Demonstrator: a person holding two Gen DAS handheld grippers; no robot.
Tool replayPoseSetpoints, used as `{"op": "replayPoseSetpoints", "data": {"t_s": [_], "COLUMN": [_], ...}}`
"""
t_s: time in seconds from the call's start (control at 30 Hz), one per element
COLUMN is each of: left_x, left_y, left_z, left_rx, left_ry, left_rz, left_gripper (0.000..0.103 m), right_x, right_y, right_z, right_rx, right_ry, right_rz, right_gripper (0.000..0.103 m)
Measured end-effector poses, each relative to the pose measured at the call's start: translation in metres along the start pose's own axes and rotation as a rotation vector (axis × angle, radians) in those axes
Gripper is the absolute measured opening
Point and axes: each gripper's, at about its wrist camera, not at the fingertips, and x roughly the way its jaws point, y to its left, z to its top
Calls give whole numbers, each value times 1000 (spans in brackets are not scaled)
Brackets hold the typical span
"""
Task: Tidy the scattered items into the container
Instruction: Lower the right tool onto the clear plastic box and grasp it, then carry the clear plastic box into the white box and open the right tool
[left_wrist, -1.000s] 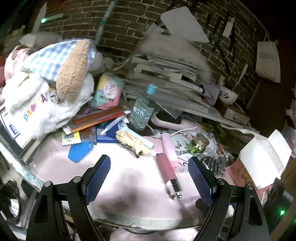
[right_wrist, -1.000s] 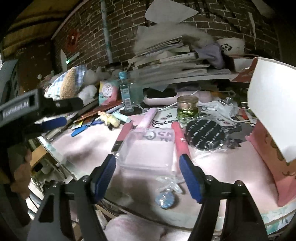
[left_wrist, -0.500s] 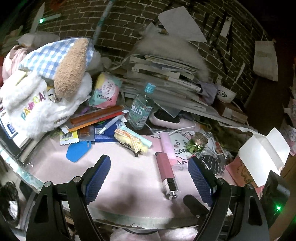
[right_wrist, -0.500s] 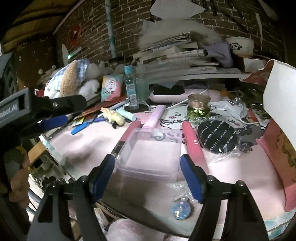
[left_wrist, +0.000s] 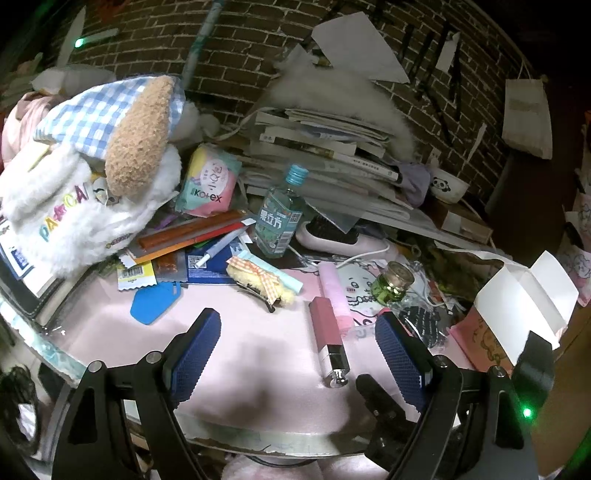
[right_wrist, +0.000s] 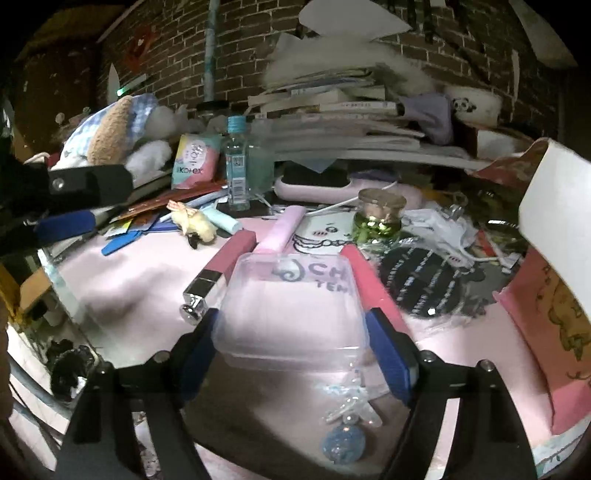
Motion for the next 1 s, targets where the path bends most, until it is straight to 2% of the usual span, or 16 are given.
{"op": "replayPoseSetpoints", "data": {"t_s": [0.13, 0.2, 0.4, 0.5, 0.77, 0.87, 1.0], "left_x": [-2, -3, -1, 1, 1, -4, -3], "left_y": [-1, -1, -1, 1, 1, 6, -2], "left_z": [-2, -3, -5, -4, -7, -5, -6], "left_rx": [5, 8, -1, -5, -10, -69, -13], "left_ry": [7, 8, 13, 18, 22, 2, -1], "left_rz": [-1, 4, 1, 6, 1, -73, -25], "left_gripper": [84, 84, 84, 84, 86, 87, 87], "right_x": [7, 8, 5, -6, -46, -70, -98], "right_y": [4, 5, 6, 5, 2, -2, -21], "right_z": [2, 2, 2, 5, 36, 51, 70], "right_rx": [-19, -13, -19, -19, -30, -79, -89], "right_ry": [-3, -9, -38, -86, -179, -212, -229], "right_rz": [-3, 1, -11, -24, 34, 35, 24], "right_gripper": [77, 71, 71, 71, 71, 71, 71]}}
